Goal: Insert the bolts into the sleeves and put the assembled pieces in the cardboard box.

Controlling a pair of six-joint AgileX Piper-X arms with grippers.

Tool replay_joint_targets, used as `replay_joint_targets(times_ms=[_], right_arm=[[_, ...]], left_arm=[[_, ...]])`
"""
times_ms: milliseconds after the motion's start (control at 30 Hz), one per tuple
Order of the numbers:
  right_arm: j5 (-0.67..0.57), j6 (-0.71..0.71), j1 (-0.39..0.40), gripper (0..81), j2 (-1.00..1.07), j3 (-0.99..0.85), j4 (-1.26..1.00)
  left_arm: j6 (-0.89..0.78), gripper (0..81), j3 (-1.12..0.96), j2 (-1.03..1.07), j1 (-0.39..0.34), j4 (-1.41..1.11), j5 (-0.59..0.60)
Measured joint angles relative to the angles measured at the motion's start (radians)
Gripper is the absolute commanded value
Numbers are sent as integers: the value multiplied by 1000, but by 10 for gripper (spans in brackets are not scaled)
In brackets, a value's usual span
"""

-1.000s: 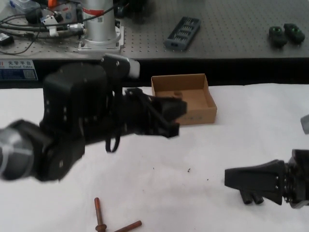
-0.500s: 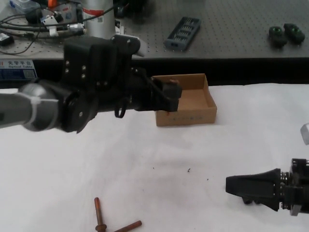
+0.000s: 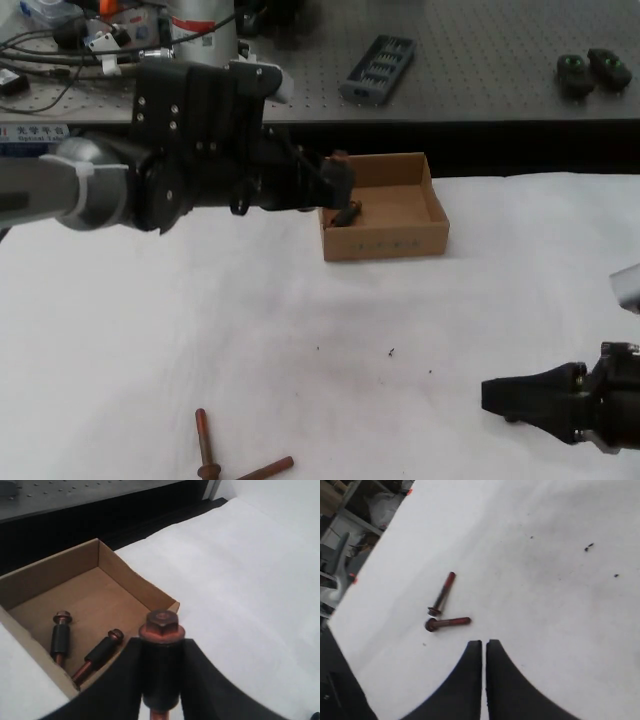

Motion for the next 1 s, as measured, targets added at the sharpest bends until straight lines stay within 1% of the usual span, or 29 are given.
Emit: replay_joint_targets(times_ms=[33,100,267,500,1000], right_arm=[[19,-20,0,76,0,-17,36],[34,-40,0,112,0,-31,65],[73,-74,0,113,2,-75,124],[76,-84,0,113,2,-75,147],[77,-96,0,113,2,-75,164]], left_arm=[[5,114,-9,5,4,8,0],[9,114,-25,13,8,17,0],[22,114,-126,66,7,85,1],[22,114,-228,157,7,140,-4],[57,114,-364,248,7,213,-11]])
